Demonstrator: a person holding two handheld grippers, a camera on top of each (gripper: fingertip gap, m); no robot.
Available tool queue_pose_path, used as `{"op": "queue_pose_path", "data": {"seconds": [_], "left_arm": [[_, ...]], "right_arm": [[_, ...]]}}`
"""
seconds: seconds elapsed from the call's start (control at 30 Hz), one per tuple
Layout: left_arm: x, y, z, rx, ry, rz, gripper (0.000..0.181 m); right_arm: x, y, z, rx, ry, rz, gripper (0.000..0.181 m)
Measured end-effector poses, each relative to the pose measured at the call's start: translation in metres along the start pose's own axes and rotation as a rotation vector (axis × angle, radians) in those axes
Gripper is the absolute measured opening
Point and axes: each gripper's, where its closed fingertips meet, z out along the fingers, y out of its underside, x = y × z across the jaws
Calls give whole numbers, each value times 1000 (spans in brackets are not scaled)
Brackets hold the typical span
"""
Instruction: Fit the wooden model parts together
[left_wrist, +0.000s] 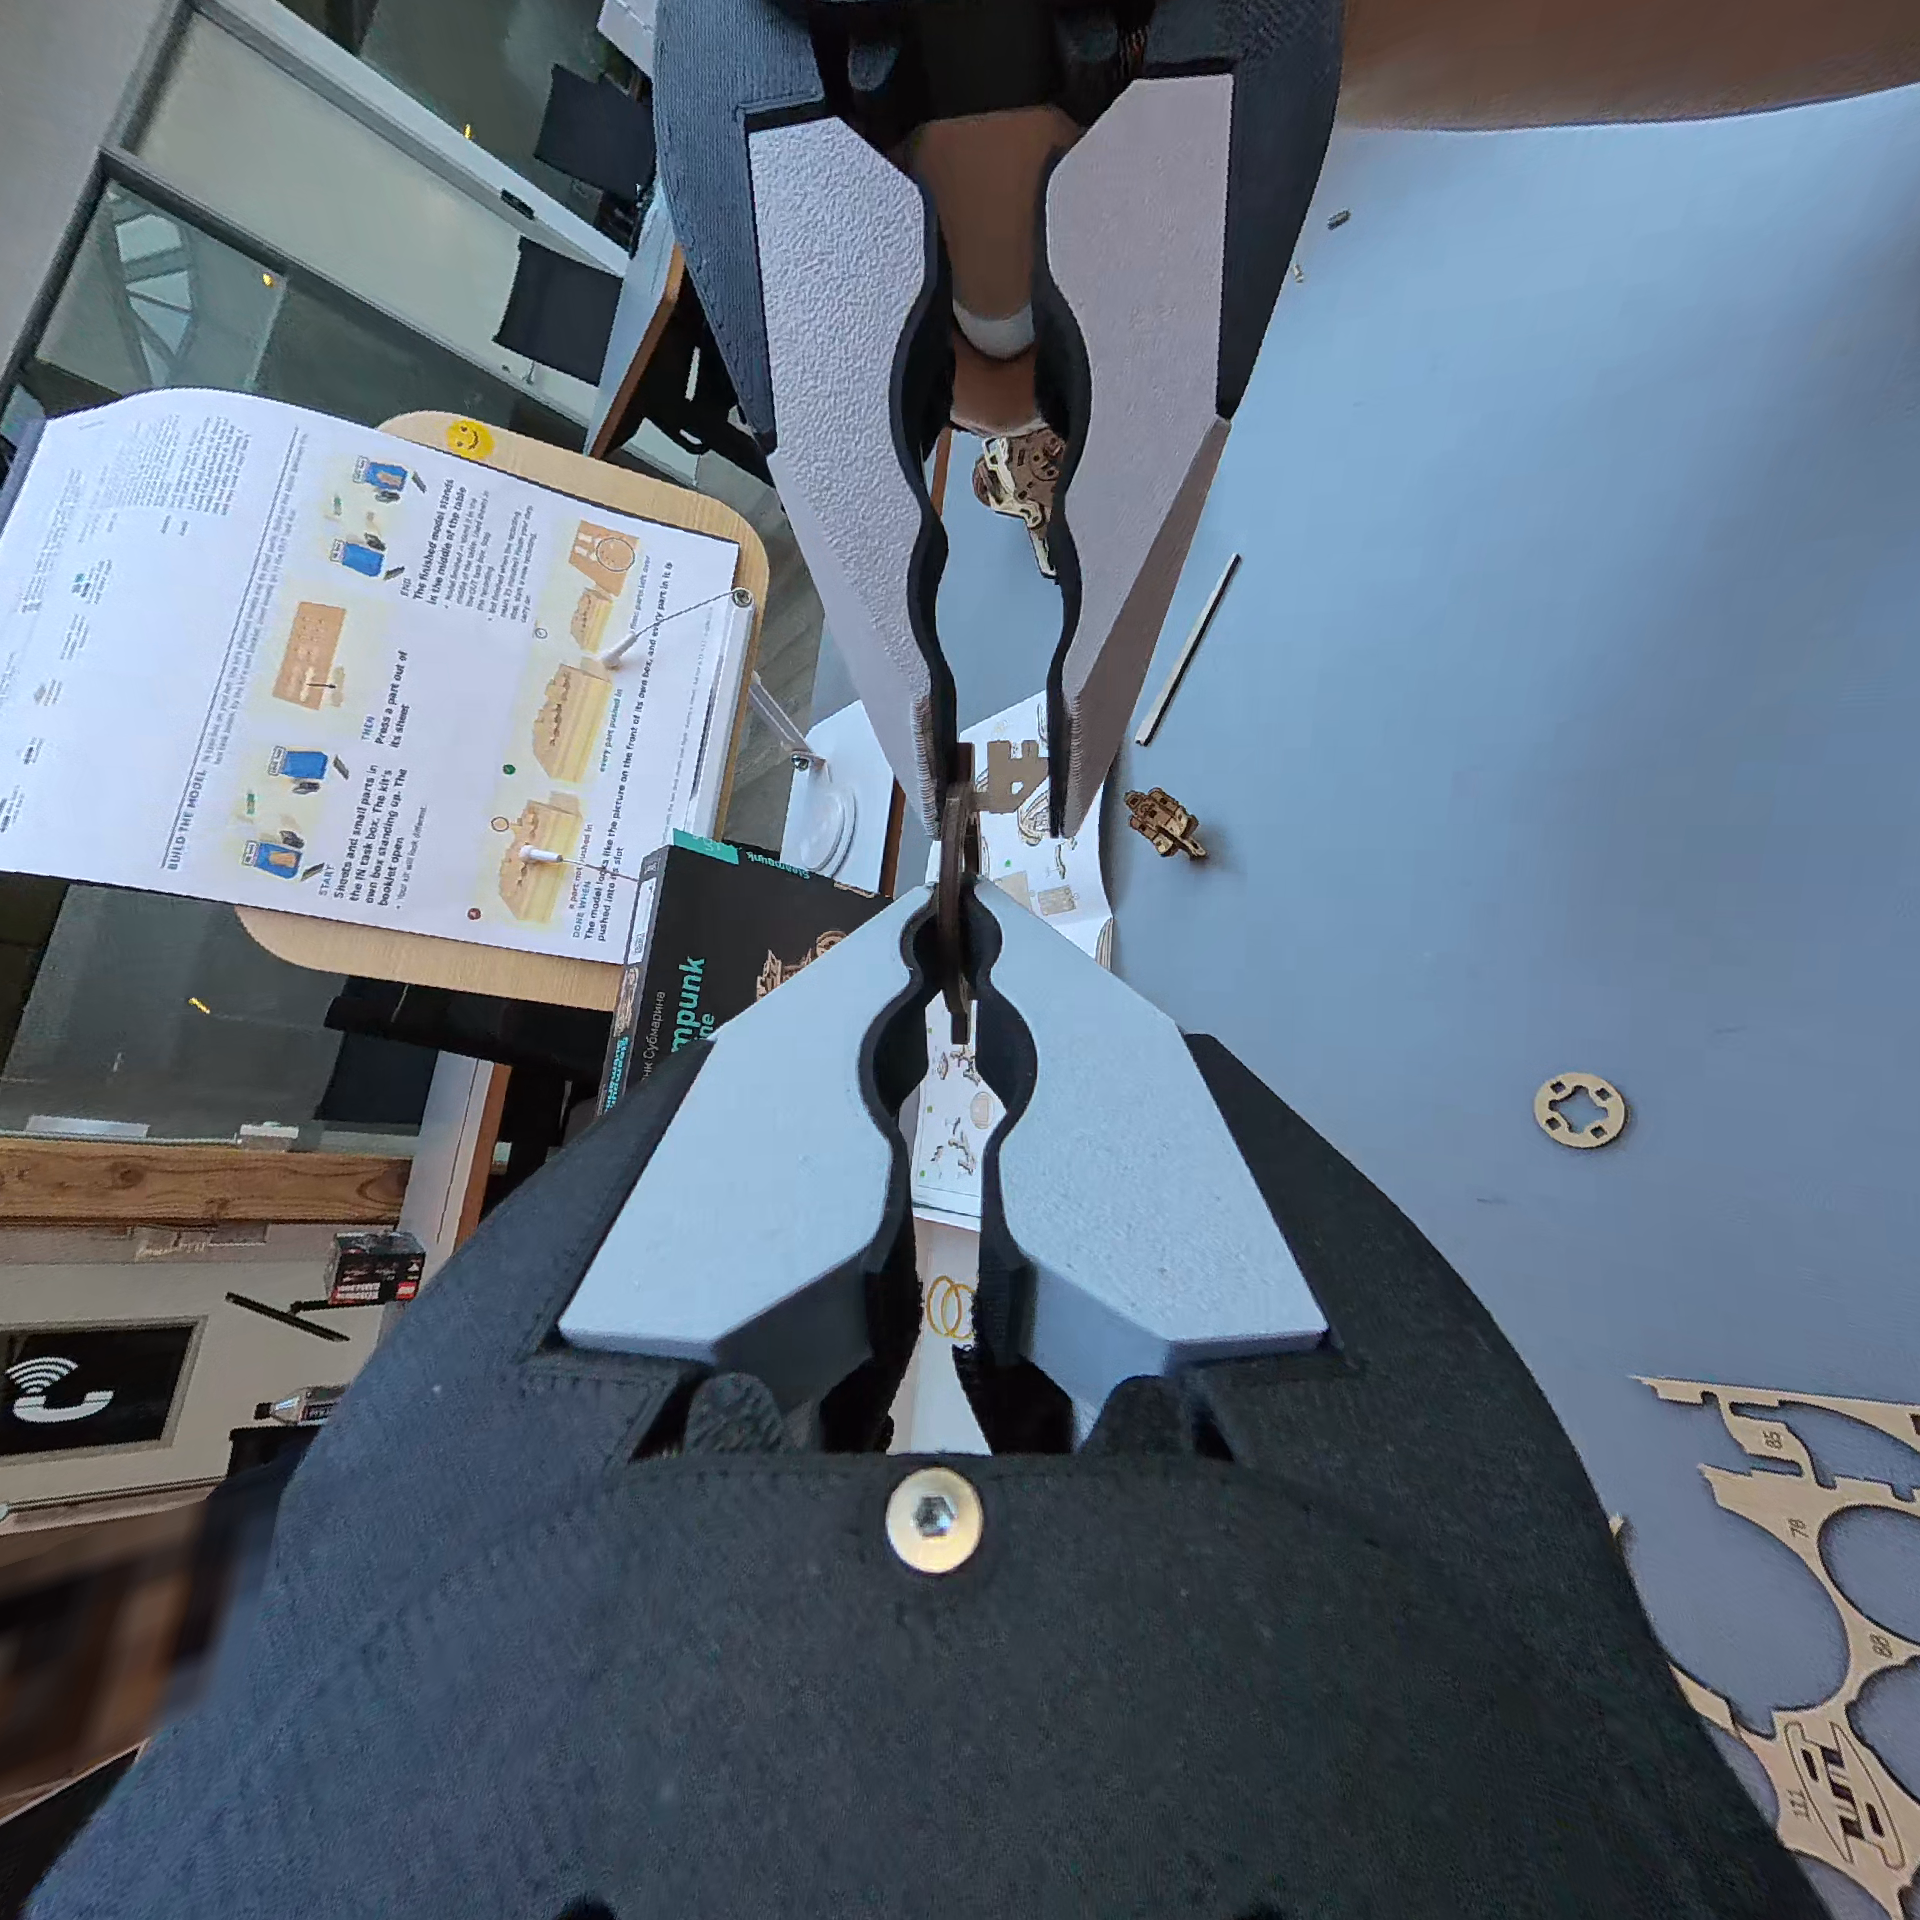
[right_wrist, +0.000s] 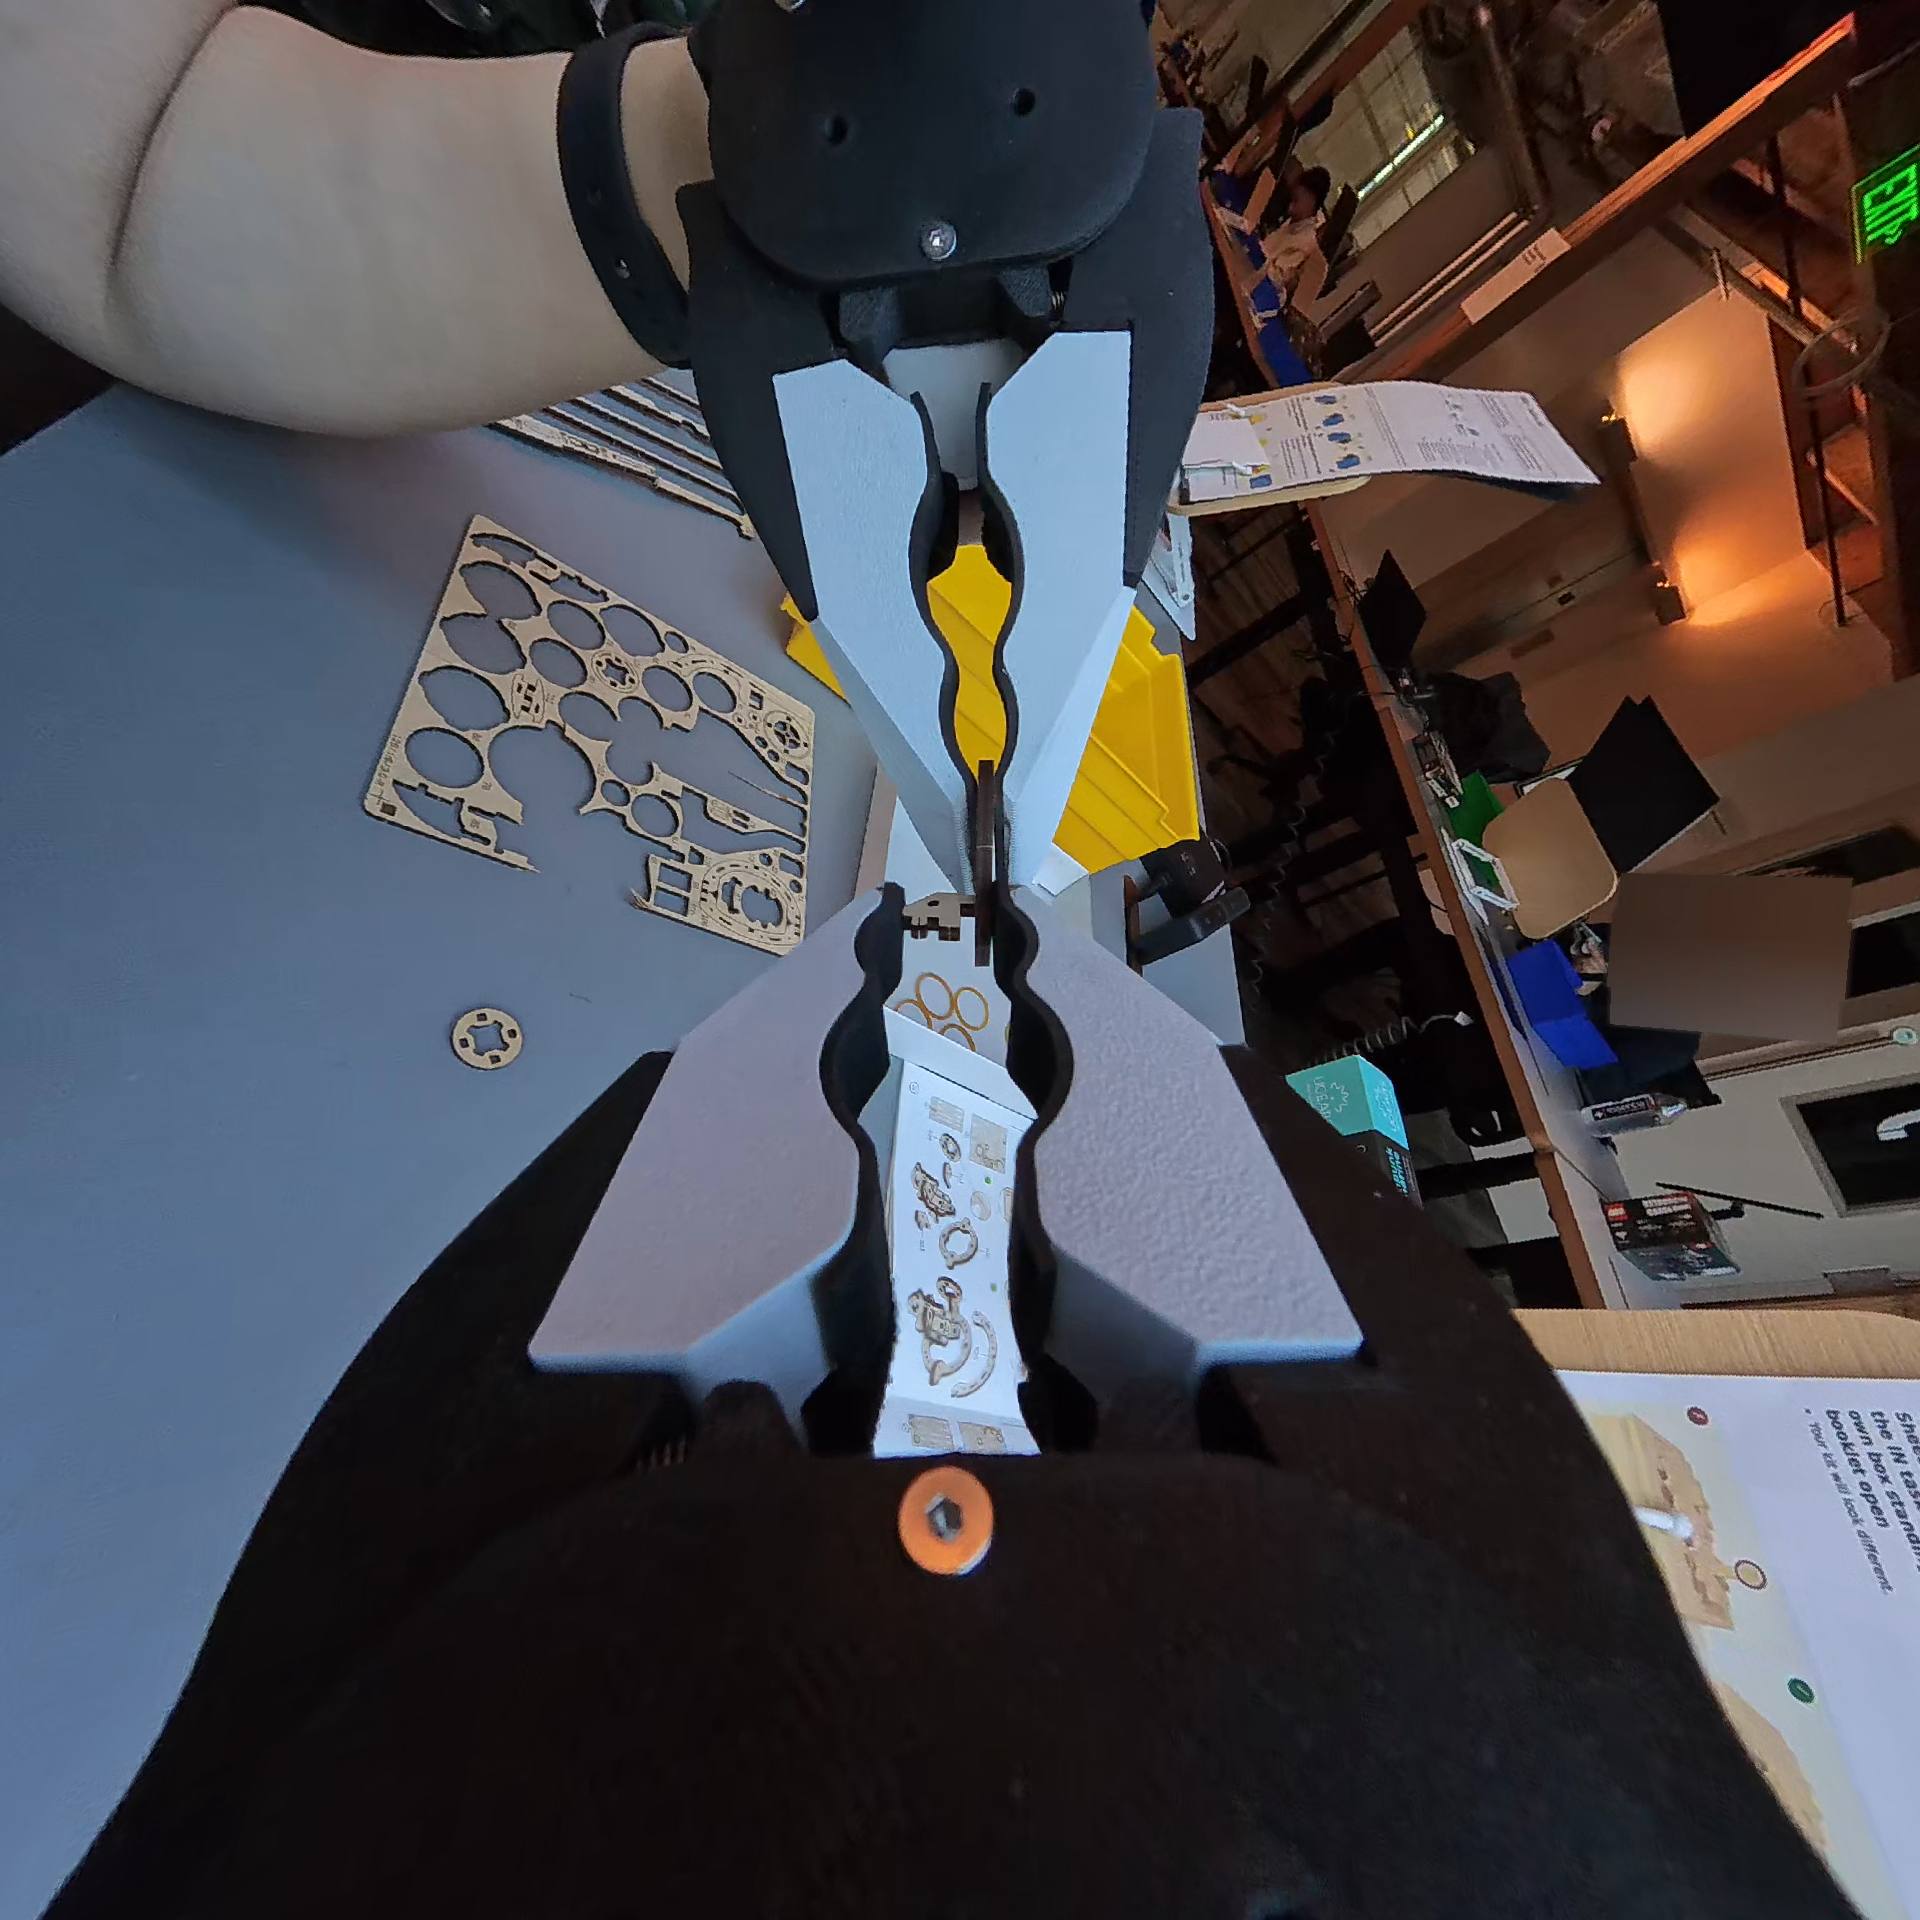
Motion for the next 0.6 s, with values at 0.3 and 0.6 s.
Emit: {"op": "queue_pose_path", "data": {"seconds": [0.3, 0.6], "left_arm": [[3, -3, -1, 14, 21, -7, 0], [3, -2, -3, 21, 25, -17, 0]], "right_arm": [[-4, 1, 3, -4, -12, -12, 15], [-3, 0, 5, -9, -6, -3, 15]]}}
